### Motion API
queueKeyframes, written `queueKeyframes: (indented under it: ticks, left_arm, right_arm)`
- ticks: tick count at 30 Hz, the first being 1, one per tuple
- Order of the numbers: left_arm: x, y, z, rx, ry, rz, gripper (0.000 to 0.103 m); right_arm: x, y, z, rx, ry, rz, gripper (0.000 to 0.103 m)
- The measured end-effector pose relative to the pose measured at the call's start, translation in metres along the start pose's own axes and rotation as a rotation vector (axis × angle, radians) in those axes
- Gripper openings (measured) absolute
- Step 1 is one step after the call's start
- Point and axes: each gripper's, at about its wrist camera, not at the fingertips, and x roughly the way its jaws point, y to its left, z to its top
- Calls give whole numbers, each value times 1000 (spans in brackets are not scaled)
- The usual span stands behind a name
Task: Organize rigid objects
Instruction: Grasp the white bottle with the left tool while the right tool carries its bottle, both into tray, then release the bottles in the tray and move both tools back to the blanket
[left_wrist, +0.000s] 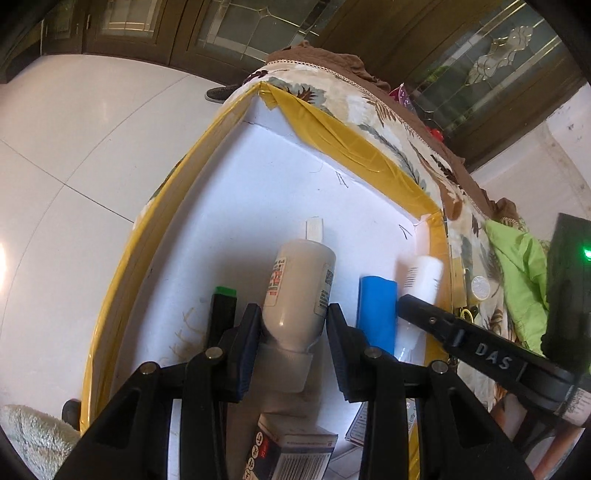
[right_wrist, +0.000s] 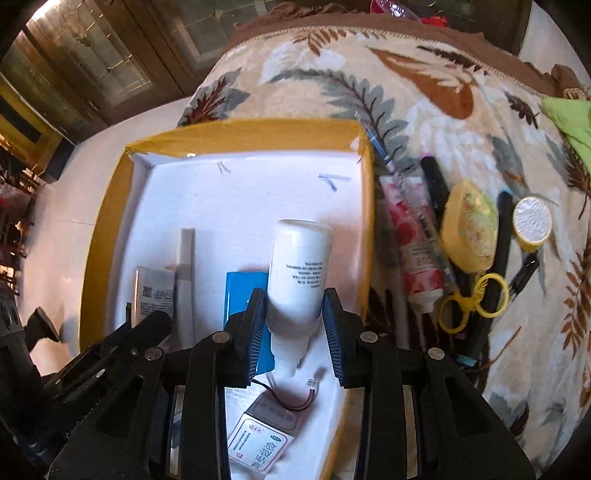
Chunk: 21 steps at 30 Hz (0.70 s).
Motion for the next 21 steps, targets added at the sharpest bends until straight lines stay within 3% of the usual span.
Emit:
queueKeyframes:
  ticks: [5,9,12,16,21]
  left_arm:
    - [2,1,-2,-6,-1,-7,38]
    - [-1,0,-3,-12,-10,-59,64]
    - [-5,5,-6,-41,-30,-87,67]
    - [-23,6,-13,-72,-96,-174,68]
    - [-55,-19,-31,38,-219,-187,71]
  right_arm:
    - [-3,-4,0,32,-15,24,31]
    - [-5,-10,2,64,-15,72,31]
    - [-11,-13,1,72,-41,88,31]
    - [-35,-17,1,118,-145,132,32]
    - [-76,-27,-5,164,-291,169,36]
